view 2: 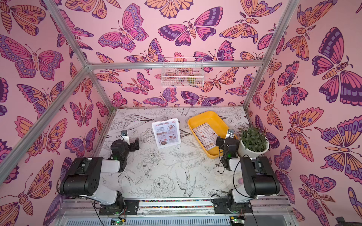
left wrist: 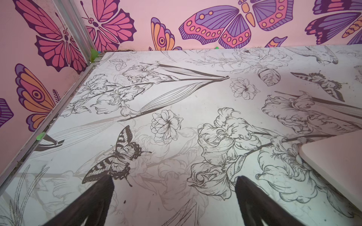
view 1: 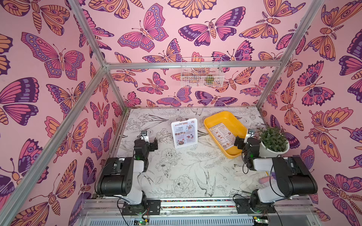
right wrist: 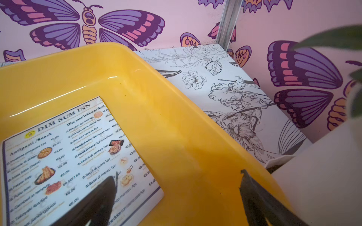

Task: Replace the menus in the menu holders
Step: Adjust the menu holder at the center of the board.

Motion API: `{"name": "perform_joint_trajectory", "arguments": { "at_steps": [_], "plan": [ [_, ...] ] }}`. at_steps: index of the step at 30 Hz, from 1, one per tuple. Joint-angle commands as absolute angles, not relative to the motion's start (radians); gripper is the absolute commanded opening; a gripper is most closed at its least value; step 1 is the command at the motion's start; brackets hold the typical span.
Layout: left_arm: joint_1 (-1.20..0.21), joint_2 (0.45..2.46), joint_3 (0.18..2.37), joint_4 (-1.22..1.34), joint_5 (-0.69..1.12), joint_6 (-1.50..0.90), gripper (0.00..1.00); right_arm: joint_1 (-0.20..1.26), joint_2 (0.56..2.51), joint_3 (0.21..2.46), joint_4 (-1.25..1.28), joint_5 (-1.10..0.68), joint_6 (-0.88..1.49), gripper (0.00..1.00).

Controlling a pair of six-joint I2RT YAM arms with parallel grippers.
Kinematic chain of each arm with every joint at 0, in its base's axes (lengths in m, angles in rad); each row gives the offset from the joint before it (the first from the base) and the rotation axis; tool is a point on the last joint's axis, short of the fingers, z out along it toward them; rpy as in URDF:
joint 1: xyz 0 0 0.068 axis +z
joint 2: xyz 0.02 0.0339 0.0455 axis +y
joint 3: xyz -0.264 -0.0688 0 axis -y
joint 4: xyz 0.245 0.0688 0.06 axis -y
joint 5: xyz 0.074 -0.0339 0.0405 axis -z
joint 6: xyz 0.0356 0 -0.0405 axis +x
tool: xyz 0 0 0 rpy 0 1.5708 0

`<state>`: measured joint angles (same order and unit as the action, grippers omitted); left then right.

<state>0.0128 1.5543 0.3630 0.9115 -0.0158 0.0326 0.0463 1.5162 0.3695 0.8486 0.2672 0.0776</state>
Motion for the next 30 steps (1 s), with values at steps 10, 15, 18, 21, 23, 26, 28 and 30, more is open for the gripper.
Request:
{"name": "perform_joint_trajectory", "arguments": {
  "at_steps": [10, 15, 18, 21, 23, 26, 28, 30],
  "plan": [
    [0.026, 1.551, 0.374, 0.902, 0.016, 0.017, 0.99, 0.045, 1.505, 0.393, 0.83, 0.256, 0.077, 0.99],
    [0.034, 1.55, 0.374, 0.901, 0.031, 0.013, 0.99, 0.045, 1.506, 0.393, 0.828, 0.256, 0.077, 0.99],
    [0.043, 1.55, 0.373, 0.902, 0.046, 0.009, 0.99, 0.045, 1.506, 0.393, 0.828, 0.256, 0.077, 0.99],
    [0.043, 1.55, 0.373, 0.903, 0.045, 0.008, 0.99, 0.045, 1.505, 0.393, 0.828, 0.256, 0.077, 0.99],
    [0.044, 1.549, 0.373, 0.903, 0.045, 0.008, 0.99, 0.045, 1.505, 0.393, 0.828, 0.256, 0.078, 0.99],
    [0.056, 1.535, 0.377, 0.893, 0.058, -0.006, 0.99, 0.045, 1.503, 0.39, 0.831, 0.256, 0.077, 1.0],
    [0.063, 1.498, 0.418, 0.772, 0.021, -0.025, 0.99, 0.044, 1.496, 0.394, 0.85, 0.271, 0.079, 0.99],
    [0.06, 1.482, 0.428, 0.75, -0.017, -0.032, 0.99, 0.039, 1.448, 0.402, 0.785, 0.278, 0.085, 0.99]
  ]
}}
